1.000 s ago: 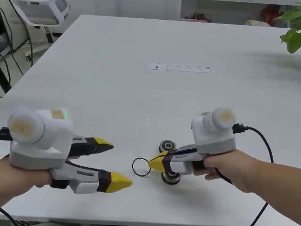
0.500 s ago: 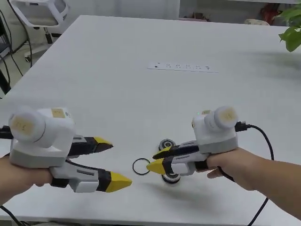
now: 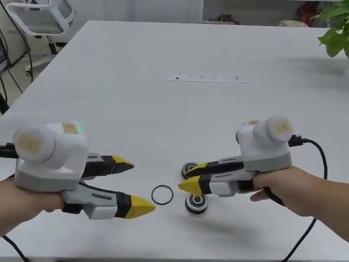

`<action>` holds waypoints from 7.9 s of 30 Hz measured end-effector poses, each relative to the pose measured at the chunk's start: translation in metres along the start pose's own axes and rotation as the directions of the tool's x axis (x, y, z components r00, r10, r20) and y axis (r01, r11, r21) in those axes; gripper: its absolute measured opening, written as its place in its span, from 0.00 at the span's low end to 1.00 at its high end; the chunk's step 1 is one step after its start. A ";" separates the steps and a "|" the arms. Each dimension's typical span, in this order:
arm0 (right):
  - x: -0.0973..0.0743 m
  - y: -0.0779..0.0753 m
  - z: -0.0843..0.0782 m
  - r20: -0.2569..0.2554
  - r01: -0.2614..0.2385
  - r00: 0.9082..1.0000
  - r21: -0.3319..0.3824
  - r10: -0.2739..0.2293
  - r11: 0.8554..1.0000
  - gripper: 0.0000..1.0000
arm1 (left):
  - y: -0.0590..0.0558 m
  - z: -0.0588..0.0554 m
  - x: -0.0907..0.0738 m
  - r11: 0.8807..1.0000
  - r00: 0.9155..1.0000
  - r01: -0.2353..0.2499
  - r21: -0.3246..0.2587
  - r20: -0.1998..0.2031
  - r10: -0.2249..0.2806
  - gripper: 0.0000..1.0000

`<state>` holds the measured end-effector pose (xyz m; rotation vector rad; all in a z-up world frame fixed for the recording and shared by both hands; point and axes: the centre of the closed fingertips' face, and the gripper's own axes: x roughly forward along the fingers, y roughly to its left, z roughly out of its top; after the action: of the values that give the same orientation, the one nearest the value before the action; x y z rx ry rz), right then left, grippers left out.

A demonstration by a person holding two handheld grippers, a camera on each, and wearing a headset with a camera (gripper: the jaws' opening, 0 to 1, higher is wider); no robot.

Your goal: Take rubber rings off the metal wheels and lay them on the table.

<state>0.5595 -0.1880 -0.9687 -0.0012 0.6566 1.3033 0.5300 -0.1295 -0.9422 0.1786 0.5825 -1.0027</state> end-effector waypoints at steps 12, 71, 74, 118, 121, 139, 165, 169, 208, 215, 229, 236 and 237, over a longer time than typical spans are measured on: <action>-0.027 -0.010 -0.004 0.038 0.039 0.999 0.011 -0.039 0.999 0.21 | -0.004 0.009 0.014 0.999 1.000 0.028 0.032 -0.011 -0.028 0.60; -0.026 -0.011 -0.059 -0.048 0.050 0.997 -0.042 -0.052 0.998 0.23 | -0.033 0.003 0.093 0.978 0.979 0.178 0.110 -0.117 -0.165 0.31; -0.025 -0.011 -0.059 -0.049 0.049 0.997 -0.040 -0.051 0.998 0.23 | -0.034 0.000 0.097 0.978 0.979 0.178 0.112 -0.124 -0.164 0.29; -0.010 -0.007 -0.064 -0.093 0.034 0.994 -0.177 -0.051 0.984 0.23 | -0.033 -0.008 0.107 0.966 0.991 0.110 0.233 -0.101 -0.089 0.13; -0.011 -0.006 -0.065 -0.101 0.036 0.993 -0.207 -0.059 0.978 0.22 | -0.033 -0.008 0.107 0.967 0.991 0.110 0.232 -0.097 -0.089 0.13; -0.014 -0.007 -0.065 -0.118 0.052 0.989 -0.288 -0.089 0.956 0.17 | -0.032 -0.008 0.107 0.968 0.992 0.105 0.230 -0.091 -0.086 0.13; -0.015 -0.007 -0.067 -0.103 0.061 0.991 -0.225 -0.086 0.973 0.12 | -0.031 -0.007 0.108 0.975 0.993 0.097 0.202 -0.081 -0.082 0.13; -0.017 -0.012 -0.068 -0.082 0.065 0.994 -0.159 -0.078 0.985 0.10 | -0.031 -0.007 0.108 0.976 0.993 0.097 0.196 -0.081 -0.082 0.12; -0.026 -0.022 -0.056 0.065 0.068 0.994 0.232 -0.085 0.970 0.00 | -0.030 -0.007 0.109 0.974 0.994 0.082 0.210 -0.083 -0.066 0.12; -0.026 -0.020 -0.055 0.076 0.050 0.995 0.254 -0.072 0.966 0.00 | -0.031 -0.007 0.109 0.975 0.994 0.080 0.209 -0.084 -0.064 0.12; -0.026 -0.018 -0.051 0.092 0.033 0.994 0.265 -0.060 0.964 0.00 | -0.030 -0.007 0.109 0.976 0.995 0.069 0.204 -0.091 -0.052 0.12; -0.023 -0.014 -0.047 0.097 0.013 0.995 0.257 -0.039 0.966 0.00 | -0.030 -0.007 0.109 0.976 0.995 0.065 0.207 -0.093 -0.046 0.12; -0.022 -0.012 -0.047 0.096 0.010 0.995 0.251 -0.035 0.968 0.00 | -0.030 -0.007 0.109 0.976 0.995 0.065 0.206 -0.093 -0.046 0.12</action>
<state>0.5469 -0.2279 -1.0012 0.2605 0.7298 1.1831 0.5464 -0.2236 -1.0036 0.3963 0.5642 -1.1147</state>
